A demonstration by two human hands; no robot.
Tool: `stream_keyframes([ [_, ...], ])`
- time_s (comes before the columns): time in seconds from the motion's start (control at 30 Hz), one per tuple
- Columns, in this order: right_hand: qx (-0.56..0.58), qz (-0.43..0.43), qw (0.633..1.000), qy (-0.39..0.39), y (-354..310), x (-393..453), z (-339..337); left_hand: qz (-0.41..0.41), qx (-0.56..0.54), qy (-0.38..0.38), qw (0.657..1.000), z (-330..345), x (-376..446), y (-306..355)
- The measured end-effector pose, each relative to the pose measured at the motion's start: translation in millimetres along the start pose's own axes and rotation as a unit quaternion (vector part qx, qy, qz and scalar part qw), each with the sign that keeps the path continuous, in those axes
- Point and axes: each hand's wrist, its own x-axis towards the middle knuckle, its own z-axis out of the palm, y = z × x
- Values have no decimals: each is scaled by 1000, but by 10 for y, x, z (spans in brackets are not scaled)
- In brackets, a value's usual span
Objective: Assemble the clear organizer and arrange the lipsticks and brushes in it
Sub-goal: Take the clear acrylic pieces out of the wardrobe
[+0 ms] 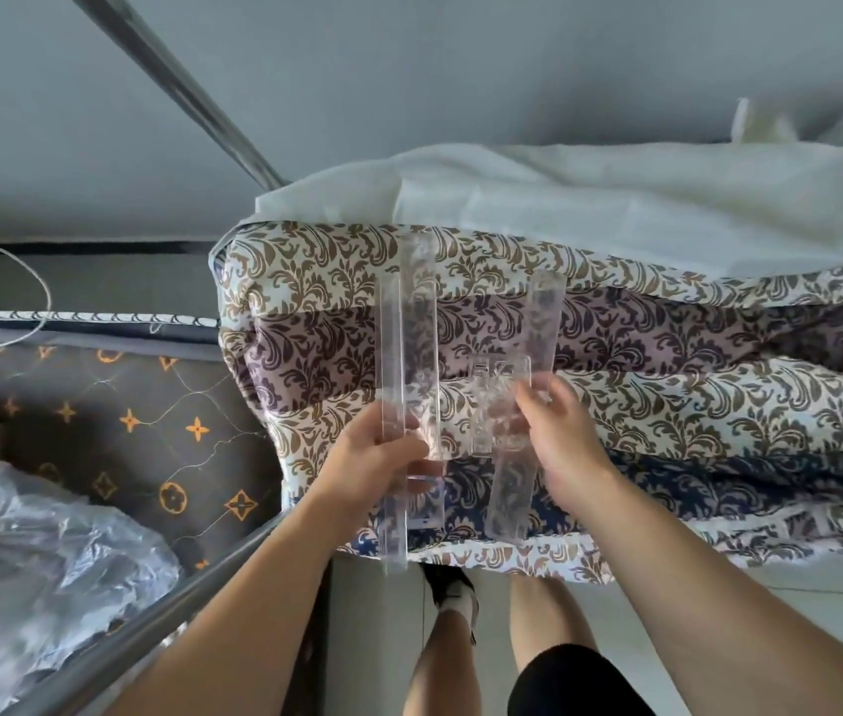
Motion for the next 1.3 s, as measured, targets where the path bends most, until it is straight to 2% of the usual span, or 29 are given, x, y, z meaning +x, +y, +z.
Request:
stream_keyframes([
  [0.23, 124, -29, 992, -11, -191, -618, -262, 42, 11, -10, 999, 51, -568, 233],
  [0.57, 157, -110, 981, -14, -311, -2247, -637, 111, 78, -56, 989, 71, -1934, 595],
  [0.8, 213, -137, 967, 35, 29, -3296, -684, 157, 168, -94, 969, 130, -2736, 694],
  [1.0, 227, -174, 955, 78, 347, -3857, -773, 211, 221, -140, 942, 299, -3113, 651],
  [1.3, 305, -176, 917, 188, 1251, -4857, -1051, 231, 299, -204, 903, 728, -3525, 65],
])
